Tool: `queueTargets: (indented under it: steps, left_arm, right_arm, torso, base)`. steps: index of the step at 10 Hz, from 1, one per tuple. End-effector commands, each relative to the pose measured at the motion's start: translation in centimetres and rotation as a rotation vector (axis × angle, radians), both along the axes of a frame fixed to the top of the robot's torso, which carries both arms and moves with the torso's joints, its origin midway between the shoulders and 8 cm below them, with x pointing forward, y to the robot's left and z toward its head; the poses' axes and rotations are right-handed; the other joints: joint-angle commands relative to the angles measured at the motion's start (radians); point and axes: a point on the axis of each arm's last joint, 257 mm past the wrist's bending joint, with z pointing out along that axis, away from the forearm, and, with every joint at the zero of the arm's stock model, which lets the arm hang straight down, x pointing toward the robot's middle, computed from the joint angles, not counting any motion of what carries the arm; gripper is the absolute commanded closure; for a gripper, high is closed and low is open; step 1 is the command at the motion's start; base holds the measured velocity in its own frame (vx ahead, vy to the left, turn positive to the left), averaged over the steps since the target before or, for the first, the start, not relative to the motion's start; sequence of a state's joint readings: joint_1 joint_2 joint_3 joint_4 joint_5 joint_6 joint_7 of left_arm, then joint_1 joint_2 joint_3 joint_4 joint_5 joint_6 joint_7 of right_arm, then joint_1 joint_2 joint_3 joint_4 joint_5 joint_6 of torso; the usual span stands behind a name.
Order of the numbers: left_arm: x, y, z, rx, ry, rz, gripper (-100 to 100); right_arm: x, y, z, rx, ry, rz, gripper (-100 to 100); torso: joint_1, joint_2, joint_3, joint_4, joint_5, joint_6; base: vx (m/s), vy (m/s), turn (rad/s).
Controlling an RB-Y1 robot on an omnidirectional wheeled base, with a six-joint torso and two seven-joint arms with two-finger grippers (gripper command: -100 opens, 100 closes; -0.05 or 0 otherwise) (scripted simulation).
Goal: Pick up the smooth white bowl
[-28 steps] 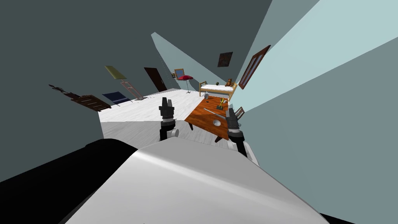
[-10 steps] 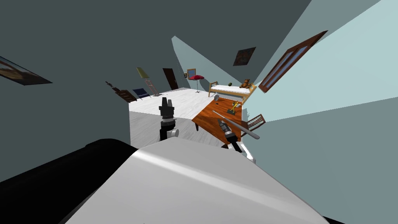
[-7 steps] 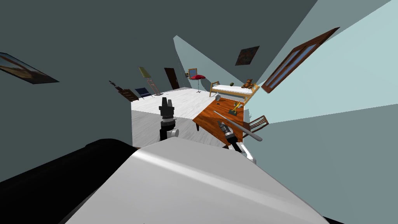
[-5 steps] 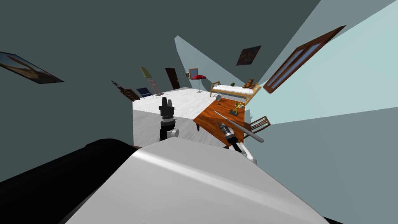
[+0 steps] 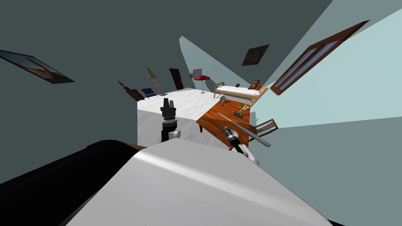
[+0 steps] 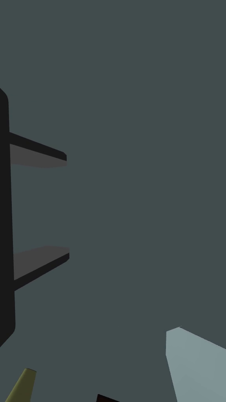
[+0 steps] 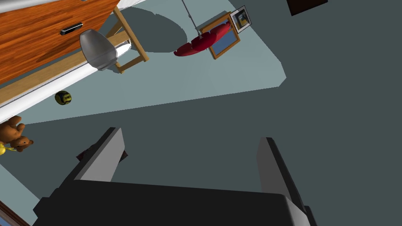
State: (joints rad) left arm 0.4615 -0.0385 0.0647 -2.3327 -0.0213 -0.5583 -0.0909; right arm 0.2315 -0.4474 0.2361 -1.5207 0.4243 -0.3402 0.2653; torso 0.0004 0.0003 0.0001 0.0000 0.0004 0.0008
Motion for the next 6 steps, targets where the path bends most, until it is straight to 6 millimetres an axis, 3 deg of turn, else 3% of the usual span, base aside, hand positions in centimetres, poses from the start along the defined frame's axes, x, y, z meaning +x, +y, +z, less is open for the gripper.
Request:
queueTargets:
  steps: [1, 6]
  left_arm:
    - [0.00, 0.00, 0.00, 0.000, 0.000, 0.000, 0]
    - [0.00, 0.00, 0.00, 0.000, 0.000, 0.000, 0]
  right_arm:
    - [0.03, -0.12, -0.16, -0.003, 0.003, -0.001, -100]
    - [0.03, -0.12, -0.16, -0.003, 0.003, -0.001, -100]
  torso:
    - [0.000, 0.000, 0.000, 0.000, 0.000, 0.000]
    - [-0.001, 0.001, 0.001, 0.000, 0.000, 0.000]
  base:
    - [-0.005, -0.007, -0.019]
    - [0.002, 0.003, 0.009]
